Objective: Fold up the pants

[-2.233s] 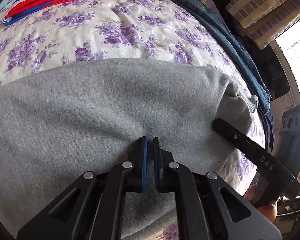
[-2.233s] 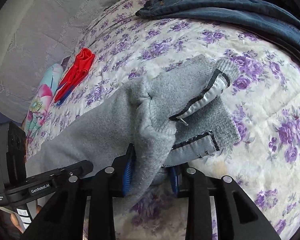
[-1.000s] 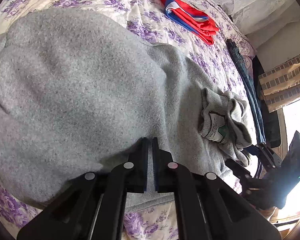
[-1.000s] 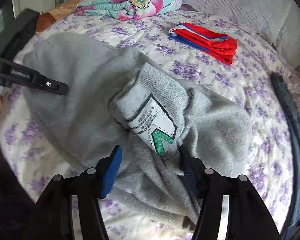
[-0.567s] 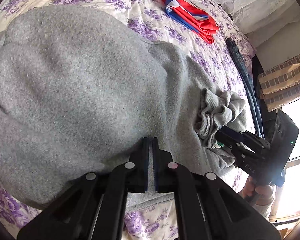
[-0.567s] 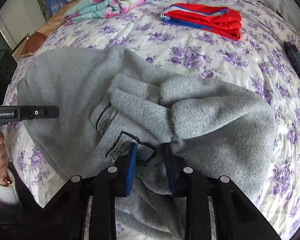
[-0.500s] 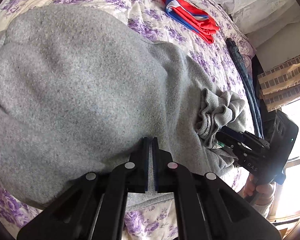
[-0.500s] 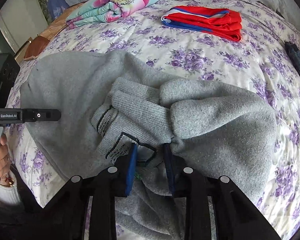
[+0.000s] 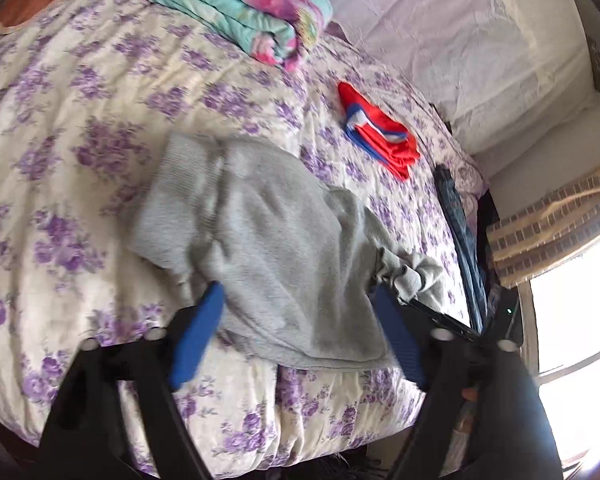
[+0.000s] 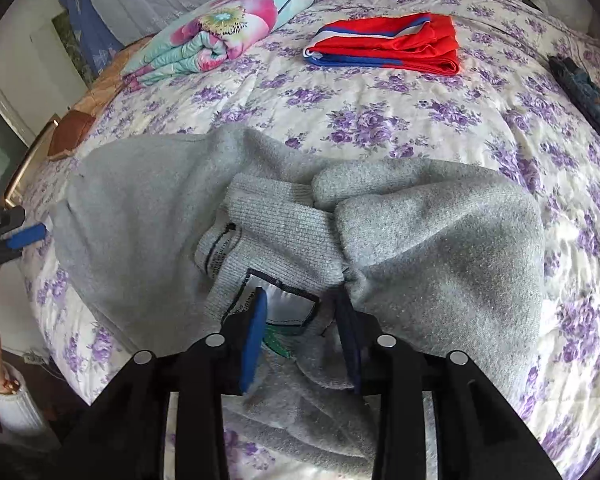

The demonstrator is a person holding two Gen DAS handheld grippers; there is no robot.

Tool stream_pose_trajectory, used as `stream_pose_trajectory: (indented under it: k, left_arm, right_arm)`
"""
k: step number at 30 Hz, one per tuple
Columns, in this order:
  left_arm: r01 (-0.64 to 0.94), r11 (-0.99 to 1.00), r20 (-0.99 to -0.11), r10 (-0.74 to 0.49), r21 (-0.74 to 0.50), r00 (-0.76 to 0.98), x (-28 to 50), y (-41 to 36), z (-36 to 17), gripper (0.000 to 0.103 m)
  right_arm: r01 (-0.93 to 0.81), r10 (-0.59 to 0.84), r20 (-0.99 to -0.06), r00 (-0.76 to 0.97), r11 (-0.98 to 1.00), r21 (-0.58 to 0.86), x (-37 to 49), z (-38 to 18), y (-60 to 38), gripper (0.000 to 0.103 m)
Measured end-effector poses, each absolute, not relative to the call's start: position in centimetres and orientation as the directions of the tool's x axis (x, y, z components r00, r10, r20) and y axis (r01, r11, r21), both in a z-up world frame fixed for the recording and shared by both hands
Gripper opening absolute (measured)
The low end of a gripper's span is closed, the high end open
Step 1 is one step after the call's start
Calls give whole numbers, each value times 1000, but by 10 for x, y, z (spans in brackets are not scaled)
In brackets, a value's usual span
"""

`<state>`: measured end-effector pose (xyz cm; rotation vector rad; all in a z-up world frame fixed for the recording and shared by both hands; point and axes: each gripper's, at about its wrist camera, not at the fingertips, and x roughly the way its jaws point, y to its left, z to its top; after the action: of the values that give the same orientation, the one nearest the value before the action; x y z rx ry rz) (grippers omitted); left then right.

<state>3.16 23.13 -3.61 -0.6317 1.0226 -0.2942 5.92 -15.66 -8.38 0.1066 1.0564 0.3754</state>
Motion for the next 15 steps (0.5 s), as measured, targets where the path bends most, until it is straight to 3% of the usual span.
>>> stream_pose_trajectory:
  k: [2, 7, 14, 15]
  left_arm:
    - [-105, 783, -710, -487, -613, 509, 24, 243, -44, 86]
    - [-177, 711, -703, -566, -681, 431, 35, 248, -90, 86]
    - [-163, 756, -740, -533, -634, 410, 83, 227, -113, 86]
    - [-165, 765, -750, -523, -622, 405, 91, 224, -115, 82]
  right_arm:
    - [-277, 396, -788, 471, 915, 294, 45, -71, -155, 44]
    - [-314, 432, -748, 504, 898, 307, 21, -56, -150, 45]
    - [-287, 419, -739, 527, 907, 310, 1, -52, -161, 45]
    - [-279, 419, -742, 523, 907, 316, 1, -55, -163, 46]
